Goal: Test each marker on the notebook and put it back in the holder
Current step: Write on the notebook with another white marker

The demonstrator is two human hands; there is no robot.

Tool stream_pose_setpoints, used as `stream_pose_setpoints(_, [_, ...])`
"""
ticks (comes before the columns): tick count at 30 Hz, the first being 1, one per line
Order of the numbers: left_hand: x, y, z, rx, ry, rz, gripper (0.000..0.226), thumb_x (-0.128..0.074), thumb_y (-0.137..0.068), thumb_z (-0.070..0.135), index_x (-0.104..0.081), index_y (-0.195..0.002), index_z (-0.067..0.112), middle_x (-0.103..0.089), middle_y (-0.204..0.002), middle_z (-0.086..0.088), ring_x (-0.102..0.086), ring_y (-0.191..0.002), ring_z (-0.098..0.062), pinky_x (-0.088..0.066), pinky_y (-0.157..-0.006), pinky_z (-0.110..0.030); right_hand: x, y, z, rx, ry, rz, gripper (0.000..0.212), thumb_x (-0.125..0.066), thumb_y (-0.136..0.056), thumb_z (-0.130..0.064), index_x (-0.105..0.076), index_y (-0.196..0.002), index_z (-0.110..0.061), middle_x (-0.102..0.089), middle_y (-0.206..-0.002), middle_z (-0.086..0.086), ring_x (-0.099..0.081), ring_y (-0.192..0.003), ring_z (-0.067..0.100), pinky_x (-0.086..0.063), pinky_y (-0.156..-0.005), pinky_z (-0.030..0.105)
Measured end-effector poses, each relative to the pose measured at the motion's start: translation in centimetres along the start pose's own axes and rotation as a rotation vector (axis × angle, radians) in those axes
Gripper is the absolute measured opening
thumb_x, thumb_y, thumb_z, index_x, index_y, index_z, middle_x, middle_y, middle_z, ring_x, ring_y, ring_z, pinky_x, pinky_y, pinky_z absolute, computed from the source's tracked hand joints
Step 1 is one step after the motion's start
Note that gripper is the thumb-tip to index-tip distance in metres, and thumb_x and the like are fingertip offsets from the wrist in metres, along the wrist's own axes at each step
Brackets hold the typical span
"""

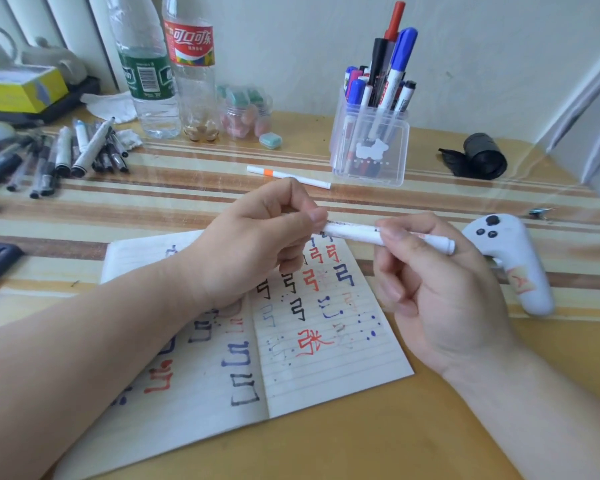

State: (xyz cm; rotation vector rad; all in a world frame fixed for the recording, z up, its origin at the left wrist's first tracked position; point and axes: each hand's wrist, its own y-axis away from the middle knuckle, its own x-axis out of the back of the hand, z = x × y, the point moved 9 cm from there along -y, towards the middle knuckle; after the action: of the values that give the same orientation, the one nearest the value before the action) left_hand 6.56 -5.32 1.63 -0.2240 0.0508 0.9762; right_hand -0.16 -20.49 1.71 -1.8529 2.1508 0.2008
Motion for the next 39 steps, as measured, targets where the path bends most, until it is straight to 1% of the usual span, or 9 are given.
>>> stream_pose_setpoints(5, [1.4, -0.1, 0.7, -0.013, -0.156, 0.147, 0.028, -0.053, -0.096, 0.029, -0.048, -0.079, 0.007, -0.030, -0.047, 0.010, -0.021, -0.040, -0.012, -0.023, -0.046, -0.021, -1.2, 0.5, 0.9, -0.063, 0.115, -0.098, 0.003, -0.071, -0.081, -0.016, -0.071, -0.078, -0.016, -0.055, -0.065, 0.012, -0.036, -0.047, 0.017, -0.027, -0.043, 0.021])
stream_pose_setpoints(14, [1.9, 0.3, 1.0, -0.022, -0.365, 0.209, 0.035, -0.050, -0.091, 0.045, -0.047, -0.075, 0.015, -0.034, -0.045, 0.012, -0.026, -0.037, -0.017, -0.027, -0.053, -0.025, -1.6, 0.7, 1.4, -0.109, 0.052, -0.130, 0.010, -0.071, -0.087, -0.013, -0.065, -0.079, -0.011, -0.044, -0.063, 0.009, -0.023, -0.048, 0.013, -0.022, -0.043, 0.021])
stream_pose_setpoints(19, [0.8, 0.9, 2.5, -0.174, -0.492, 0.124, 0.032, -0.050, -0.095, 0.055, -0.052, -0.085, 0.024, -0.043, -0.059, 0.014, -0.038, -0.053, -0.015, -0.035, -0.058, -0.032, -1.7, 0.4, 1.1, -0.161, -0.069, -0.128, 0.002, -0.067, -0.079, -0.011, -0.067, -0.080, -0.013, -0.036, -0.059, 0.002, -0.021, -0.049, 0.012, -0.020, -0.040, 0.020])
stream_pose_setpoints(23, [1.4, 1.4, 2.6, -0.141, -0.896, 0.167, 0.055, -0.017, -0.092, 0.076, -0.050, -0.105, 0.033, -0.059, -0.084, 0.013, -0.057, -0.084, -0.007, -0.049, -0.080, -0.039, -1.0, 0.0, 0.7, -0.120, -0.148, -0.076, 0.014, -0.067, -0.077, -0.004, -0.067, -0.089, -0.009, -0.035, -0.060, 0.001, -0.027, -0.051, 0.012, -0.024, -0.041, 0.021])
stream_pose_setpoints(26, [2.8, 0.9, 3.1, -0.095, -1.100, 0.284, 0.074, -0.001, -0.092, 0.078, -0.054, -0.095, 0.026, -0.061, -0.082, 0.007, -0.055, -0.083, -0.010, -0.048, -0.077, -0.040, -0.5, -0.3, 0.8, -0.100, -0.083, -0.057, 0.014, -0.069, -0.077, -0.007, -0.074, -0.090, -0.008, -0.041, -0.063, 0.002, -0.032, -0.056, 0.014, -0.028, -0.049, 0.023])
stream_pose_setpoints(29, [3.7, 0.3, 2.4, 0.064, -1.369, 0.285, 0.070, 0.001, -0.095, 0.072, -0.051, -0.080, 0.027, -0.056, -0.079, 0.008, -0.054, -0.083, -0.016, -0.047, -0.074, -0.040, 0.0, -0.3, 0.6, -0.050, 0.058, -0.034, 0.016, -0.073, -0.079, -0.021, -0.079, -0.091, -0.012, -0.059, -0.068, 0.004, -0.051, -0.066, 0.017, -0.041, -0.069, 0.030])
stream_pose_setpoints(33, [5.5, 0.3, 1.6, 0.256, -1.575, 0.322, 0.069, 0.000, -0.095, 0.070, -0.056, -0.096, 0.031, -0.057, -0.099, 0.008, -0.053, -0.109, -0.018, -0.048, -0.090, -0.043, -1.0, 0.2, -0.1, -0.013, 0.055, -0.062, 0.023, -0.069, -0.091, -0.029, -0.073, -0.099, -0.008, -0.074, -0.080, 0.024, -0.074, -0.097, 0.028, -0.047, -0.096, 0.043])
stream_pose_setpoints(36, [6.4, 0.1, 1.0, 0.316, -1.538, 0.334, 0.059, -0.009, -0.099, 0.065, -0.055, -0.101, 0.029, -0.058, -0.103, 0.006, -0.054, -0.111, -0.021, -0.049, -0.088, -0.042, -1.8, 0.7, 0.2, -0.087, -0.090, -0.073, 0.031, -0.058, -0.095, -0.019, -0.057, -0.116, 0.004, -0.068, -0.078, 0.038, -0.072, -0.107, 0.039, -0.045, -0.101, 0.047])
stream_pose_setpoints(39, [6.3, -0.3, 0.6, 0.300, -1.535, 0.321, 0.034, -0.027, -0.103, 0.053, -0.050, -0.101, 0.028, -0.055, -0.105, 0.005, -0.053, -0.107, -0.020, -0.048, -0.083, -0.037, -2.9, 0.9, 0.4, -0.103, -0.097, -0.205, 0.049, -0.069, -0.092, -0.021, -0.050, -0.135, -0.007, -0.070, -0.095, 0.036, -0.070, -0.106, 0.041, -0.047, -0.099, 0.052])
